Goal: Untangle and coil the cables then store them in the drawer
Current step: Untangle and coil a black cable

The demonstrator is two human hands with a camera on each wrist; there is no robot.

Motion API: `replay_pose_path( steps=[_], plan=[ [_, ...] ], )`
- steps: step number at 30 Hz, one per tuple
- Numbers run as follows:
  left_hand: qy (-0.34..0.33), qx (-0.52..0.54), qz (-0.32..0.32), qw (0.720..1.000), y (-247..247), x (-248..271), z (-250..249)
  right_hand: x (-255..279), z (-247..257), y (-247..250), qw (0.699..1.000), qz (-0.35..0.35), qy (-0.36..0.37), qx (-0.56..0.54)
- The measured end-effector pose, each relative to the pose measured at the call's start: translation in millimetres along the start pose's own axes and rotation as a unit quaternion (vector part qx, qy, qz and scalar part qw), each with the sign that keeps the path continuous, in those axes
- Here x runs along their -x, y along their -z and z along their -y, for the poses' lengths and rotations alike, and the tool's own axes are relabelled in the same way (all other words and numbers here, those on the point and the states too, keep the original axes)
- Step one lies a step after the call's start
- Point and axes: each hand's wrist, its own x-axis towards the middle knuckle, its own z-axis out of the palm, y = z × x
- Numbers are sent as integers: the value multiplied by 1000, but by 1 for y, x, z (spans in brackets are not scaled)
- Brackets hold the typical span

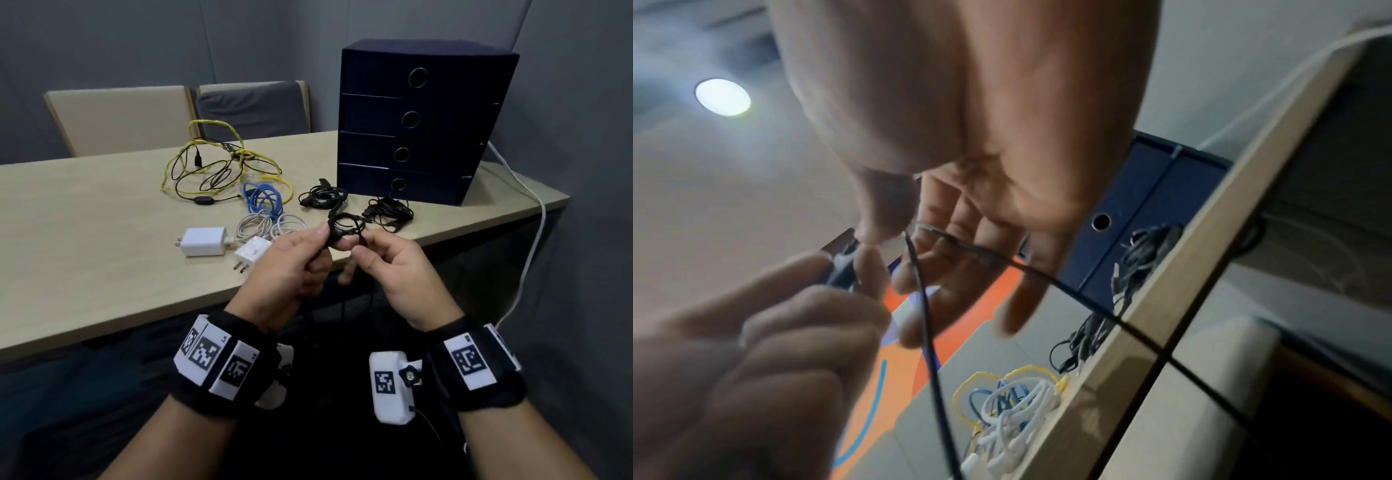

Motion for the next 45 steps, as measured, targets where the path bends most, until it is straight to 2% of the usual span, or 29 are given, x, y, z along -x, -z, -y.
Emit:
replay_pose_path(
  steps=[4, 7, 12, 15, 19, 22, 24, 27, 30, 33, 37, 40, 43, 45],
  plan=[
    [18, 44, -10, 999, 6, 0, 1, -2, -5, -2, 991, -11, -45, -128],
    [48, 54, -5, 997, 6, 1, 3, -4, -7, 9, 995, -48, -60, -69],
    [77, 44, -32, 996, 16, 1, 4, -8, -8, 27, 994, -83, -42, 52],
    [86, 18, -26, 996, 21, 3, 7, -11, -5, 28, 994, -96, -25, 43],
    [101, 20, 16, 995, 24, 8, 12, -18, -2, 24, 987, -156, 6, 45],
    [67, 33, 28, 997, 27, 9, 16, -22, 2, 31, 976, -216, -1, -15],
    [22, 60, 12, 998, 27, 7, 15, -21, 2, 34, 980, -196, -19, 26],
    [-10, 74, 11, 997, 21, 3, 8, -13, 1, 28, 989, -61, -61, 120],
    [-8, 75, 55, 996, 13, 0, 8, -6, -6, 16, 992, 45, -68, 93],
    [17, 101, 88, 991, 8, 0, 10, -5, -11, 10, 996, 45, -31, 72],
    [69, 166, 101, 979, 10, 3, 12, -4, -19, 10, 997, 9, -41, -68],
    [76, 198, 110, 971, 9, 4, 11, -3, -24, 9, 996, 47, -28, -72],
    [77, 201, 107, 971, 4, 4, 9, -2, -26, -1, 990, 40, -37, -132],
    [58, 201, 91, 974, 2, 3, 8, -2, -28, -6, 993, 25, -52, -106]
  ],
)
